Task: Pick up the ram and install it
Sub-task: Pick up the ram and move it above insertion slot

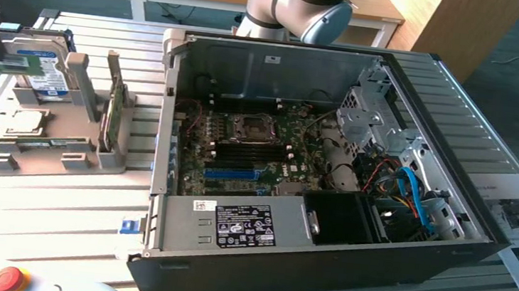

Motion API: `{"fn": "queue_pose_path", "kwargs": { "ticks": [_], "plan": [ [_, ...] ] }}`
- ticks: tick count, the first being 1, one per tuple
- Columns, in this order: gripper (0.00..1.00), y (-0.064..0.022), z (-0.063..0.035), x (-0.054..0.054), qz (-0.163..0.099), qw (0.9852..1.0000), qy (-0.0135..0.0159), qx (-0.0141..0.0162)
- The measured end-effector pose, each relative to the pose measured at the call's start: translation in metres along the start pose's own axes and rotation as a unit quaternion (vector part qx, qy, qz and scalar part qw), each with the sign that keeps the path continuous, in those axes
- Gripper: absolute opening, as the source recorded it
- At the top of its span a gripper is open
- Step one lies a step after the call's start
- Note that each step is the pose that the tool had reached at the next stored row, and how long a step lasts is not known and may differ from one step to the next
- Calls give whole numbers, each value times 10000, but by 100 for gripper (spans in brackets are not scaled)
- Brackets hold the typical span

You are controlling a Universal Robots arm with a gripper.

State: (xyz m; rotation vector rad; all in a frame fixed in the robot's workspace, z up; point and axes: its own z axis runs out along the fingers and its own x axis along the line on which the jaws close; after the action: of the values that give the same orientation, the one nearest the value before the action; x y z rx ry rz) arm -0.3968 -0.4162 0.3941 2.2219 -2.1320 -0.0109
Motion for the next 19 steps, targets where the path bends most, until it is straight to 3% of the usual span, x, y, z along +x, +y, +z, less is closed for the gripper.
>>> {"fn": "queue_pose_path", "kwargs": {
  "ticks": [19],
  "plan": [
    [12, -361, -13, 129, -4, 9999, 5, -115]
  ]
}}
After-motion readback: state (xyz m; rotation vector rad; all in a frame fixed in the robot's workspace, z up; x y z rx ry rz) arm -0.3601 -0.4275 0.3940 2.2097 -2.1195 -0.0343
